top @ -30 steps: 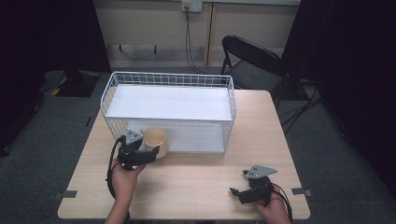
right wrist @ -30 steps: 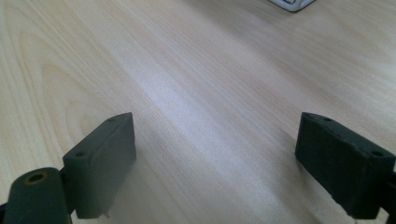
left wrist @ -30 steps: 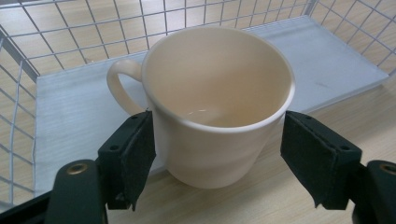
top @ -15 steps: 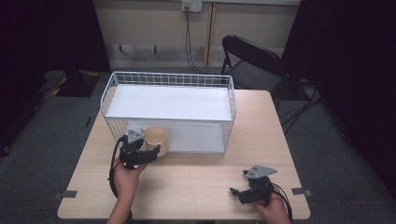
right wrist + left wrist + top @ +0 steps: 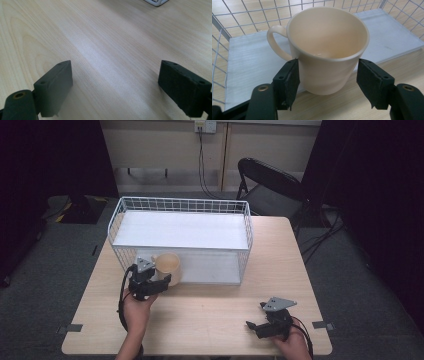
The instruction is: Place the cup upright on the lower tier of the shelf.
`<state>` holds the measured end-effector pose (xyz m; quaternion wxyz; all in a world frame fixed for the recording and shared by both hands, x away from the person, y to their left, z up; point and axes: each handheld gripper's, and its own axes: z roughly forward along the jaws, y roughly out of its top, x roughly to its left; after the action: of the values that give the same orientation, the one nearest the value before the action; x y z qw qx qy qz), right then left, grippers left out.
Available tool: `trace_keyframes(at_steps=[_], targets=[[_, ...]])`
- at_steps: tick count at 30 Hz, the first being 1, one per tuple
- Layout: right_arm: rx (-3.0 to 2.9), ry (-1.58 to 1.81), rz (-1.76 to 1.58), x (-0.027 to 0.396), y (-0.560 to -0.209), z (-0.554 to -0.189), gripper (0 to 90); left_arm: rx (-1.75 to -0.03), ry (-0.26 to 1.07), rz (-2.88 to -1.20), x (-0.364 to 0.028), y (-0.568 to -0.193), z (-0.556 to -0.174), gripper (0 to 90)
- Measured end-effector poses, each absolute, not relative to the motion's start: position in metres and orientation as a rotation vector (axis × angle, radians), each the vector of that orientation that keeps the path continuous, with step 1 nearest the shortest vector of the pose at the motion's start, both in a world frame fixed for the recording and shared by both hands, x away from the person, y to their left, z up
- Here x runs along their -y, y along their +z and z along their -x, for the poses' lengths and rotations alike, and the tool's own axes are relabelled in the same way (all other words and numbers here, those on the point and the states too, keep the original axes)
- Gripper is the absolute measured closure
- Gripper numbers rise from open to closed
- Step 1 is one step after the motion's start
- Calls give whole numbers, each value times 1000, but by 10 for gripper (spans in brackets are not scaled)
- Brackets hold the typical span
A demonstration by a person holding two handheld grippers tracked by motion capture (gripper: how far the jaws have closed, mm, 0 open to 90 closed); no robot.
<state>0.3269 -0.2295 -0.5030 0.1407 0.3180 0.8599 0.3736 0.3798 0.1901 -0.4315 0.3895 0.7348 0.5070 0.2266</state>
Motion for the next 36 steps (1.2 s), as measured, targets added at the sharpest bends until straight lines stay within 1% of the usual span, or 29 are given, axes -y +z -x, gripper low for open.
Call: trace_keyframes(at_steps=[8,14,16,18,22,26,36], targets=[[-2484,1079,-920,229,-503,-327,117,-1291,577,-1868,-189,-431,-382,391],[-2486,1078,-918,230,-503,-327,117,-1299,576,-1855,-188,-431,-383,444],[-2484,1079,-920,229,-503,-327,117,-1300,577,-1853,-187,-432,-383,449],[-2486,1077,-919,230,-503,-327,117,-1293,582,-1868,-187,-432,-383,475],[-2486,1077,-918,230,-503,-327,117,-1298,579,-1863,-186,-432,-384,495],[-2486,1077,-918,230,-503,-327,117,-1298,584,-1871,-186,-433,-384,545],[-2486,1078,-918,230,-503,-327,117,-1311,589,-1871,-184,-434,-388,604]])
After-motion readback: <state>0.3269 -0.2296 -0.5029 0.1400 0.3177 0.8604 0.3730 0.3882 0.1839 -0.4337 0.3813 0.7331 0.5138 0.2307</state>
